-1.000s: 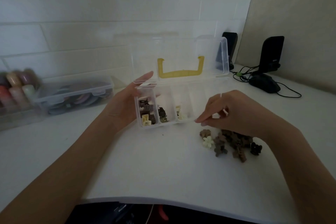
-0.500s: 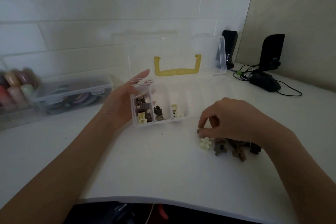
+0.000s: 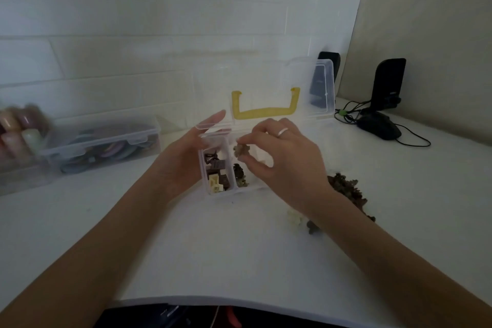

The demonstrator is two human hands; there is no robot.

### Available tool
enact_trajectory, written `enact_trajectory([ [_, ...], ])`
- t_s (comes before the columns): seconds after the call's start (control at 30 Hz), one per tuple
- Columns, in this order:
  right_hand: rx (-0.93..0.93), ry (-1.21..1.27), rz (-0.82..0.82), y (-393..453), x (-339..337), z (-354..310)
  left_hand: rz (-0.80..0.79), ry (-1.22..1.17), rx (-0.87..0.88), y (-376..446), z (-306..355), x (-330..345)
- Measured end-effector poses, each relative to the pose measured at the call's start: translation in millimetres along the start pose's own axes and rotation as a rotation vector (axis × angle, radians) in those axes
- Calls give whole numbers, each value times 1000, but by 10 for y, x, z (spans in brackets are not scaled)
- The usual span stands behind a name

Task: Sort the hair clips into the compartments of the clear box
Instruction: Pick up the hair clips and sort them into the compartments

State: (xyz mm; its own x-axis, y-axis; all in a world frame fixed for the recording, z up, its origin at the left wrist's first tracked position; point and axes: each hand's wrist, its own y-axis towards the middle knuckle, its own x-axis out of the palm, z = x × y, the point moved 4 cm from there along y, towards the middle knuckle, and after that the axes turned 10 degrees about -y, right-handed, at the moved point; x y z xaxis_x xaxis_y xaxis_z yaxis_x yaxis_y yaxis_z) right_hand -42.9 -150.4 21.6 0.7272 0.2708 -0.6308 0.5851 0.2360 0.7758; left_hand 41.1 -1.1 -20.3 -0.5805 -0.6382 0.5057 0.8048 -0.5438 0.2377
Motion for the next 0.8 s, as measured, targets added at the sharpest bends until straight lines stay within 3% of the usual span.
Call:
enact_trajectory([
  [0.17,15,34,-124,-9,80,30,-2,-19,0,-15,-5,-27],
  [0.33,-7,227,-412,-225,-67,294,8,-1,-10,9,-12,-84],
  [0.47,-6,262,-495,-320,-174,436,-5,-8,-16,4,-12,-71],
  [0.63,31,249,-773,-358,-184,529,-33,-24,-39,-11,-4,-73],
  [0.8,-17,135,-813,-385,-192,479,-22,-22,-35,-9,-1,-73],
])
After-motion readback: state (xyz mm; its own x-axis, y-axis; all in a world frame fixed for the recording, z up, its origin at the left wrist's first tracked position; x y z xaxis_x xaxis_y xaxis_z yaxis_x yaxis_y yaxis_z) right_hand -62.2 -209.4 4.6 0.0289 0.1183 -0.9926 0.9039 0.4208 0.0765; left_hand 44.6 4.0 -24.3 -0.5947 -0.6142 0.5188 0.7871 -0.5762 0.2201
